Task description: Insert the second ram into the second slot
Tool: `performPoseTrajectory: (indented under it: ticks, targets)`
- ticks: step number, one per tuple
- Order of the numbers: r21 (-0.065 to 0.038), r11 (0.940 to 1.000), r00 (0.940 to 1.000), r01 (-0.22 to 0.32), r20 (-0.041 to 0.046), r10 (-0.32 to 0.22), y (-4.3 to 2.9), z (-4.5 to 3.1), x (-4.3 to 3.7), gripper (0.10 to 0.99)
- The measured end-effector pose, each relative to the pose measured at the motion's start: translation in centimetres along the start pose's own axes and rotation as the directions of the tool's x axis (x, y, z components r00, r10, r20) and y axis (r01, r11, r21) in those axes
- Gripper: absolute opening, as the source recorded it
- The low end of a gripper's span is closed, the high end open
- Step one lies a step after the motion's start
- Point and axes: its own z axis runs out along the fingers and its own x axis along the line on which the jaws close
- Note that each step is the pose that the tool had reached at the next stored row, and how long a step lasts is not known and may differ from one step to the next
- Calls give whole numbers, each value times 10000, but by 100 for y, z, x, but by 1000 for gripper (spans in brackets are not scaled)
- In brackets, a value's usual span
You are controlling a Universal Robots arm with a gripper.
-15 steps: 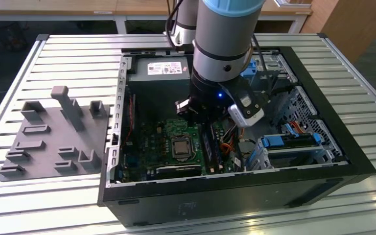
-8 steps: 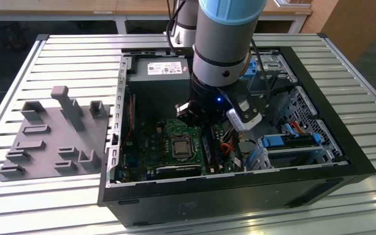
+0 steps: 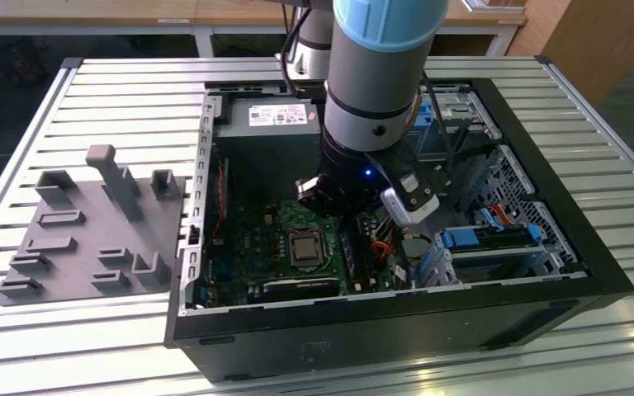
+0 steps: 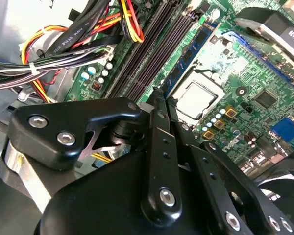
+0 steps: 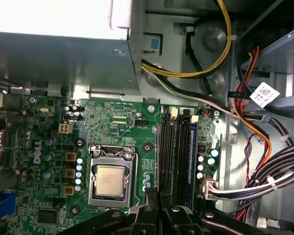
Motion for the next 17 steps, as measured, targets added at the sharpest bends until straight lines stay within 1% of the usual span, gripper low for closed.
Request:
performPoseTrajectory:
  ticks: [8, 13, 17]
  targets:
    - [-23, 10000, 10000, -31, 4, 31, -1, 19, -21, 133]
    - [-21, 9993, 9993, -383, 16, 383, -3, 45, -24, 133]
    - [-78, 9992, 9993, -381, 13, 381, -4, 79, -31, 133]
